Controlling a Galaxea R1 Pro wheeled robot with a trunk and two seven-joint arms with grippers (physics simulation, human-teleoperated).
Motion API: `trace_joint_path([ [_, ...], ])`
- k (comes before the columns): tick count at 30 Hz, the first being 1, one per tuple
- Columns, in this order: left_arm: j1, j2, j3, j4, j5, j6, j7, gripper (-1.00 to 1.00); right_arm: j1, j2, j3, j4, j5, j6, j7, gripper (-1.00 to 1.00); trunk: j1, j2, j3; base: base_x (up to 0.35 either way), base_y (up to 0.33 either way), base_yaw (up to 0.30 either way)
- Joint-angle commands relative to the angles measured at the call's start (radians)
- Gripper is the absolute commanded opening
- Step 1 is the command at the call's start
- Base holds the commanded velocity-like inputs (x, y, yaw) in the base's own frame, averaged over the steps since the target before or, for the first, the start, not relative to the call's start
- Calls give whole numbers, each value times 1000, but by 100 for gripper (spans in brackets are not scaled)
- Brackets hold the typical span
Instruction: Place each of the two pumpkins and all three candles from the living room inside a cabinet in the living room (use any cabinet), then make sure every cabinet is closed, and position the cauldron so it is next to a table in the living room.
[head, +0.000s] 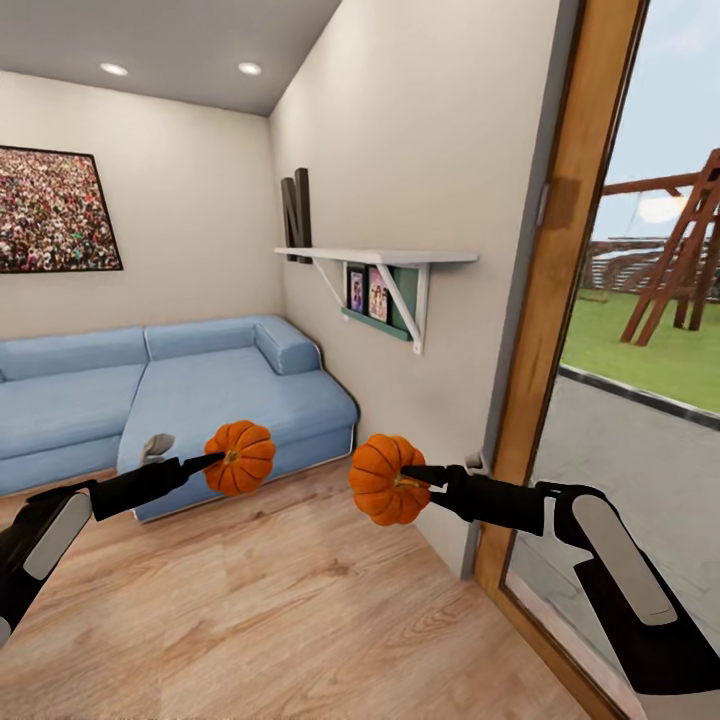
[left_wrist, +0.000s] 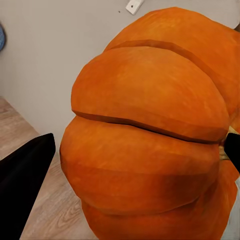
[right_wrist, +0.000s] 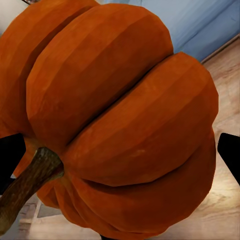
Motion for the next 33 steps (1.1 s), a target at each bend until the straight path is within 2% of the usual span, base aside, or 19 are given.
trace_joint_path([
  [1, -1, 1, -2, 0, 10, 7, 0, -100, -1, -1, 1, -1, -11, 1, -10, -100, 0, -1, -2, -10, 0, 24],
  [11, 0, 0, -2, -2, 10, 4, -1, -100, -1, -1, 1, -1, -10, 1, -10, -100, 0, -1, -2, -264, 0, 37],
  [18, 0, -1, -2, -4, 11, 4, -1, -100, -1, 0, 2, -1, -9, 1, -10, -100, 0, -1, -2, -336, -19, 255],
  [24, 0, -1, -2, -5, 10, 3, -2, -100, -1, 2, 2, -1, -9, 1, -10, -100, 0, -1, -2, -271, -157, 286],
  [29, 0, 1, -2, -5, 11, 5, -4, -100, -1, 2, 3, -1, -9, 1, -10, -100, 0, -1, -2, -78, -74, 288],
  [33, 0, 1, -2, -7, 11, 5, -5, -100, -1, 2, 3, -1, -9, 1, -10, -100, -12, 20, 7, -14, -13, 289],
])
